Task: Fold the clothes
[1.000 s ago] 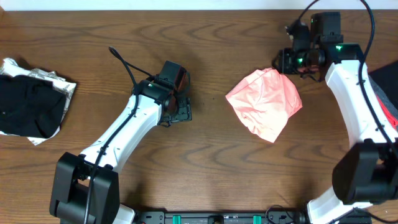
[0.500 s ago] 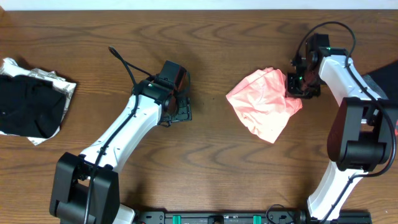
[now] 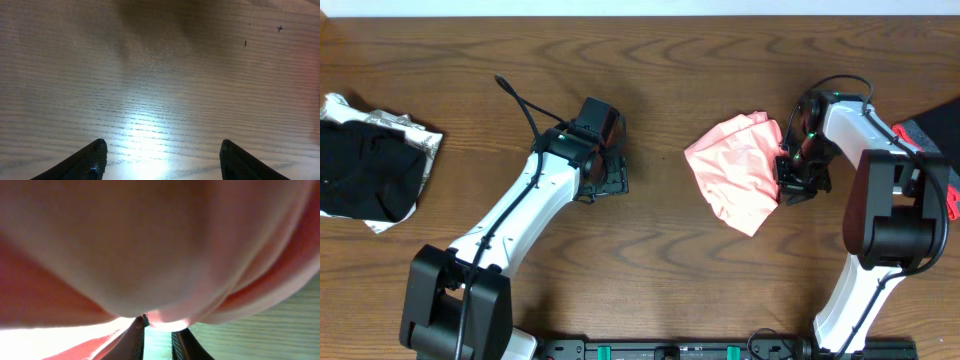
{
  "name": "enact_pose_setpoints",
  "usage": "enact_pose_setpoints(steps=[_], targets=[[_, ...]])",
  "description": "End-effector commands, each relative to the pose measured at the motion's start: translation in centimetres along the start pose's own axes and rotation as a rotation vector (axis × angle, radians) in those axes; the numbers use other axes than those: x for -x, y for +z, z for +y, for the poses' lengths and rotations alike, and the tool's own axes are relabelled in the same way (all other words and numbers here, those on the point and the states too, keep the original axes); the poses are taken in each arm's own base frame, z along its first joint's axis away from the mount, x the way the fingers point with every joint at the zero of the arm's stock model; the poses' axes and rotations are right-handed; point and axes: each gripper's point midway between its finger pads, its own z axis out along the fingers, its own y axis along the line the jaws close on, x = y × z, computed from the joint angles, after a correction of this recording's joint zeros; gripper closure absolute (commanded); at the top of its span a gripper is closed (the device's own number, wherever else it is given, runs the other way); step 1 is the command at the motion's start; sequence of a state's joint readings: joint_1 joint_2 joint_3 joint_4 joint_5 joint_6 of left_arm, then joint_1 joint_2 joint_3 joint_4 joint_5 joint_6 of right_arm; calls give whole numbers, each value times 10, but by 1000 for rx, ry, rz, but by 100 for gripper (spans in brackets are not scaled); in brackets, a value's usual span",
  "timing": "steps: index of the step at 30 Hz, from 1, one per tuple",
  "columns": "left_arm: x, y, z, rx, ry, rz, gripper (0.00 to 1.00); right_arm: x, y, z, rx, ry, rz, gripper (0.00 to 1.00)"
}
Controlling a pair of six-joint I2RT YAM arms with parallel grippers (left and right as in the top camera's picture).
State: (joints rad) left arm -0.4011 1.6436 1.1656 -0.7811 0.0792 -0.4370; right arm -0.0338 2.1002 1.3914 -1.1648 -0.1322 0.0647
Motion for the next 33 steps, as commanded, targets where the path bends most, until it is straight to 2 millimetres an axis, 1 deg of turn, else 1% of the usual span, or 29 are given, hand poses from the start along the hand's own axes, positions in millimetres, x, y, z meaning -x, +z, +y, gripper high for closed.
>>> enact_pose_setpoints(steps=[1, 4, 6, 7, 8, 11, 15, 17, 19, 21, 23, 25, 27, 31, 33], targets=[[-2, 2, 2, 6, 14, 9, 27, -5, 25, 10, -10, -27, 43, 83], [-2, 2, 2, 6, 15, 9, 27, 5, 13, 16, -3, -40, -5, 83], [-2, 2, 2, 6, 14, 9, 27, 7, -2, 25, 24, -52, -41, 83], [-2, 2, 2, 6, 14, 9, 27, 8, -14, 29, 30, -62, -70, 84], [-2, 2, 2, 6, 14, 9, 27, 8, -20, 31, 30, -67, -86, 84], [-1, 2, 2, 5, 14, 6, 27, 10, -52, 34, 16, -86, -183, 83], [-1, 2, 2, 4, 14, 6, 28, 19, -106, 27, -50, -65, -388, 83], [-1, 2, 2, 5, 14, 6, 27, 24, -132, 26, -68, -69, -497, 81], [-1, 2, 2, 3, 14, 4, 27, 29, -154, 28, -66, -79, -593, 81], [0, 2, 1, 1, 15, -1, 27, 34, -163, 32, -53, -100, -641, 79], [2, 2, 0, -3, 15, -7, 28, 37, -164, 39, -27, -140, -652, 79], [3, 2, 0, -4, 15, -11, 27, 41, -155, 45, -3, -165, -629, 79], [3, 2, -1, -6, 15, -13, 27, 44, -144, 46, -5, -170, -598, 80], [4, 2, -1, -6, 15, -14, 27, 58, -107, 47, -14, -172, -508, 80], [4, 2, -1, -6, 15, -14, 27, 69, -87, 46, -18, -171, -476, 80]])
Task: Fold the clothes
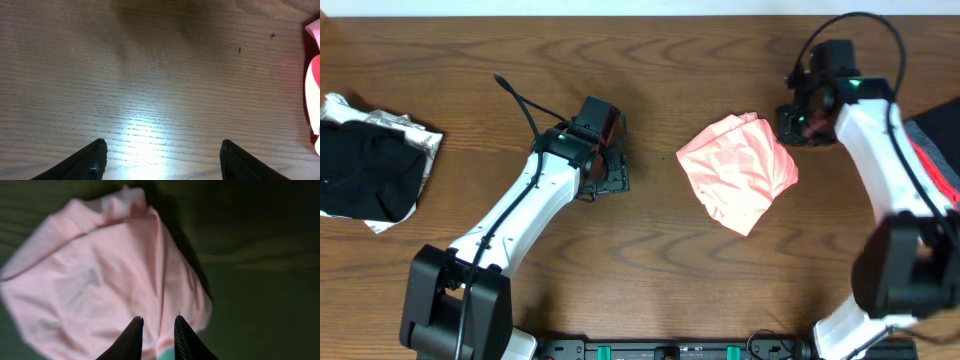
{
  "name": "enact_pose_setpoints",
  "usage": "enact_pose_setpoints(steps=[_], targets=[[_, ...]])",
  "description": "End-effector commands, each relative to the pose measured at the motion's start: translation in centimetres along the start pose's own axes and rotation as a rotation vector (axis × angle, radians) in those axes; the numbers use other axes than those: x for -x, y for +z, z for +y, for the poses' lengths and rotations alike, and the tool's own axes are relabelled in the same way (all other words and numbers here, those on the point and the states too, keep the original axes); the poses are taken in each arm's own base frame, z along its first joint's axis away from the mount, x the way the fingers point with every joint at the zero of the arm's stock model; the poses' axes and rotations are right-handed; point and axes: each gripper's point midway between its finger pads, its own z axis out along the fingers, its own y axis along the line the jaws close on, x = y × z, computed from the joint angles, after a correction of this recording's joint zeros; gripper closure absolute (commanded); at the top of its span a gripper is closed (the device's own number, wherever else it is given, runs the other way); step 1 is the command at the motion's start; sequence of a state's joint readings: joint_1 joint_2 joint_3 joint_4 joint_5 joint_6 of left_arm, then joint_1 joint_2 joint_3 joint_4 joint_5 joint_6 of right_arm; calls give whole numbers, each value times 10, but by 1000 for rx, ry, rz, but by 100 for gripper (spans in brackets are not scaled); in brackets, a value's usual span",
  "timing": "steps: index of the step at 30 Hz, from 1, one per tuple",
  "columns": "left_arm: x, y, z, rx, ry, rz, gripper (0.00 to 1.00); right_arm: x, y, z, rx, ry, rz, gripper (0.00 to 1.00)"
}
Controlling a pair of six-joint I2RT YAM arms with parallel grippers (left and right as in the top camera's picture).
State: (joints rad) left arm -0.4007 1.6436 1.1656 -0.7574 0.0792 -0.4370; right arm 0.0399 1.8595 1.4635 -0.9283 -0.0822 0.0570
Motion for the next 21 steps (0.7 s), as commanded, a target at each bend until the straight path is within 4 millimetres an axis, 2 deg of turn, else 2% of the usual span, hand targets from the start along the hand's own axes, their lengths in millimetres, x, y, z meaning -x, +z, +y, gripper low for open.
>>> enact_pose_setpoints(steps=[1, 7, 12, 16, 21], targets=[[-2, 2, 2, 5, 15, 7, 27, -7, 39, 6, 12, -29, 71, 80], [-2, 2, 2, 5, 15, 7, 27, 9, 90, 2, 10, -31, 43, 79], [-2, 2, 2, 5, 15, 7, 27, 12, 129, 4, 27, -52, 39, 80], [-2, 2, 2, 5, 15, 7, 28, 20, 145, 30, 121, -183, -8, 80], [-2, 2, 2, 5, 20, 7, 28, 31, 144, 80, 213, -381, -91, 80]])
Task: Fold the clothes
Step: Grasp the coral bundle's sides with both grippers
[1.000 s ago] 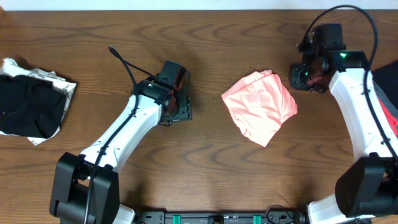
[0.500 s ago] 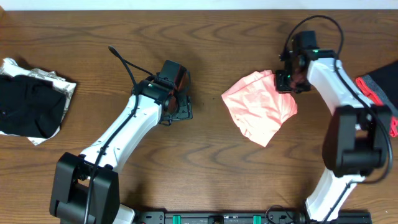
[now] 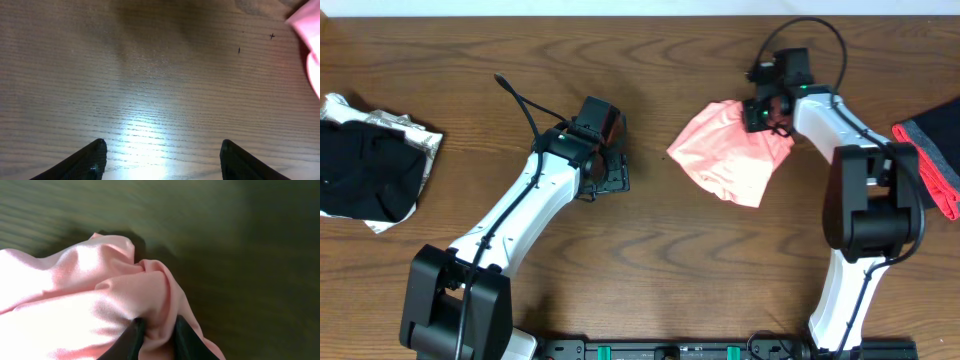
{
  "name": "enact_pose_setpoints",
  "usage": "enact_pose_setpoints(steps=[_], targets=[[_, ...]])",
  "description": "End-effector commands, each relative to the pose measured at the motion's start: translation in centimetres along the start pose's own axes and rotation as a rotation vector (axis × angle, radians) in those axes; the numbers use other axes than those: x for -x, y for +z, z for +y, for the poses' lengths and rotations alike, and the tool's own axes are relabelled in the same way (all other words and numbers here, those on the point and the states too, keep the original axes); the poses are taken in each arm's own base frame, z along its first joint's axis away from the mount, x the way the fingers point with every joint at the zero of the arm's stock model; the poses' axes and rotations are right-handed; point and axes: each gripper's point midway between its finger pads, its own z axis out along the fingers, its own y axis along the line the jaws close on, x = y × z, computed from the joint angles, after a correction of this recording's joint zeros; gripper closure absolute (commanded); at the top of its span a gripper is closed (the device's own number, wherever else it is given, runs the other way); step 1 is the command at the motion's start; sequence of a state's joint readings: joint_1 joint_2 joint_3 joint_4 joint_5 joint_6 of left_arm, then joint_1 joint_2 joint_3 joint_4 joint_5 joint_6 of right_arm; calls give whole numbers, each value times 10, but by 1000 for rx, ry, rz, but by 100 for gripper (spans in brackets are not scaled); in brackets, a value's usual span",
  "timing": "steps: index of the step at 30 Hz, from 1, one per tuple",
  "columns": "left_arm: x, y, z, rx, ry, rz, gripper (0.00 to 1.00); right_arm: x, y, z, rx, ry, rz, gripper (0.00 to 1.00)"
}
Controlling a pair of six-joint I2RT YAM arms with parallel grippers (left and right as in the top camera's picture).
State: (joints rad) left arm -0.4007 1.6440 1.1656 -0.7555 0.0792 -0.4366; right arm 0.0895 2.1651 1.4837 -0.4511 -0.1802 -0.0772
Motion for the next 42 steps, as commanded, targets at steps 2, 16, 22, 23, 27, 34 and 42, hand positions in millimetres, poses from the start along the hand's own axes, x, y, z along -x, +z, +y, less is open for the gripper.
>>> enact_pose_setpoints(steps=[2, 16, 22, 23, 27, 34, 42], targets=[[-2, 2, 2, 7, 47, 7, 28, -38, 34, 77, 197, -276, 98, 82], [22, -1, 23, 140, 57, -111, 27, -135, 15, 178, 358, -620, 415, 77], [23, -1, 23, 138, 57, -114, 27, -112, 7, 172, 241, -496, 373, 81], [23, -1, 23, 138, 57, -113, 27, -99, 0, 169, 228, -473, 339, 81], [20, 0, 18, 110, 60, -99, 27, -43, -44, 158, 181, -399, 175, 77], [9, 2, -3, -14, 109, -38, 27, -7, -131, 132, 124, -332, 31, 75], [-2, -1, -33, -191, 284, 10, 17, -82, -121, 132, 178, -262, 295, 76]])
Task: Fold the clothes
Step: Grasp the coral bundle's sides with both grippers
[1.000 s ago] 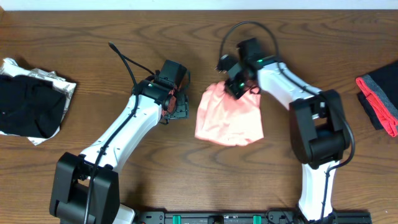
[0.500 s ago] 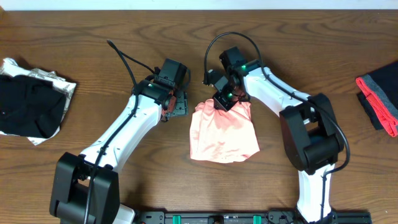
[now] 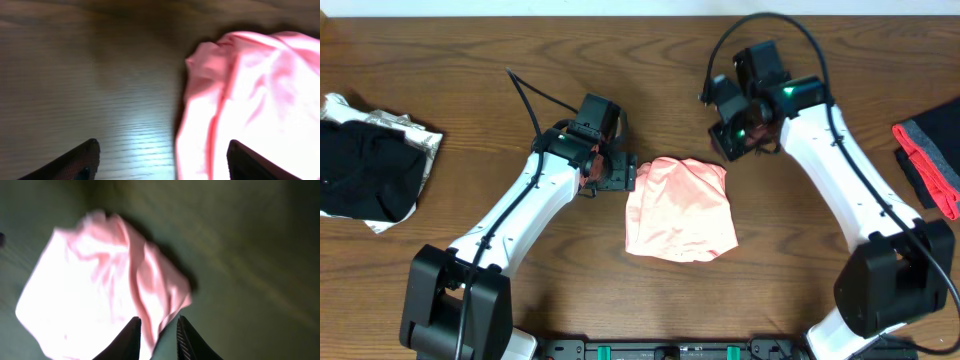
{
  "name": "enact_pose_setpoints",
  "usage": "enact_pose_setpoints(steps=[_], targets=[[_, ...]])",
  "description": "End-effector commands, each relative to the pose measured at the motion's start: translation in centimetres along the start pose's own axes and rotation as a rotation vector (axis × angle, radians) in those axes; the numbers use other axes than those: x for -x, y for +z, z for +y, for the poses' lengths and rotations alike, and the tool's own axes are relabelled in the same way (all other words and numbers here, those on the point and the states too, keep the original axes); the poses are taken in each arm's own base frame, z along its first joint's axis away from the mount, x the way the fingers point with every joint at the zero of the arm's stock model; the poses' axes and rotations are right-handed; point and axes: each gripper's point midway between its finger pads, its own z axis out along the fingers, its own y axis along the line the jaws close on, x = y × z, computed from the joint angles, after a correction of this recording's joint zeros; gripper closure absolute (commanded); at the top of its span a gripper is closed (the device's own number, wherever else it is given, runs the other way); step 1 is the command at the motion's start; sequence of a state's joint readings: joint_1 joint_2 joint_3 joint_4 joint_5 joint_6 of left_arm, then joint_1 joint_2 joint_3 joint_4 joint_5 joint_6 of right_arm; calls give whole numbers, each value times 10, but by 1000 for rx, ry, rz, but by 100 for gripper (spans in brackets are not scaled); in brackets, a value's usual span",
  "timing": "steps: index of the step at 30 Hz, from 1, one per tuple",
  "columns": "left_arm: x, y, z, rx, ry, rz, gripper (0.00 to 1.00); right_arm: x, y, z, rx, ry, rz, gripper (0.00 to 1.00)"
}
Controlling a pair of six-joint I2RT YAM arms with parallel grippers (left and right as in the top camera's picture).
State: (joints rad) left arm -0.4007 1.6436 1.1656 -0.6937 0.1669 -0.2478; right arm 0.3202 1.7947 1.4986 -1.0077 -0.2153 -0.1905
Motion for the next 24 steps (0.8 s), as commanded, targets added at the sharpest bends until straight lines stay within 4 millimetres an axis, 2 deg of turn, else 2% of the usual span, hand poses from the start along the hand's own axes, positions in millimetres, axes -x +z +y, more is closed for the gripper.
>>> enact_pose_setpoints(steps=[1, 4, 7, 15, 20, 24], targets=[[-7, 1, -16, -103, 99, 31, 17, -28, 30, 14, 71, 33, 101, 77], [-8, 1, -17, -112, 105, 36, 16, -44, 47, 21, 111, 51, 126, 76], [-11, 4, -21, -138, 113, 43, 13, -59, 64, 19, 113, 73, 141, 76], [-36, 28, -25, -222, 111, 75, 10, -83, 95, 24, 140, 120, 132, 73], [-47, 40, -22, -241, 107, 77, 9, -88, 102, 31, 166, 129, 129, 72], [-54, 45, -33, -332, 115, 72, 7, -89, 103, 36, 169, 117, 133, 72]])
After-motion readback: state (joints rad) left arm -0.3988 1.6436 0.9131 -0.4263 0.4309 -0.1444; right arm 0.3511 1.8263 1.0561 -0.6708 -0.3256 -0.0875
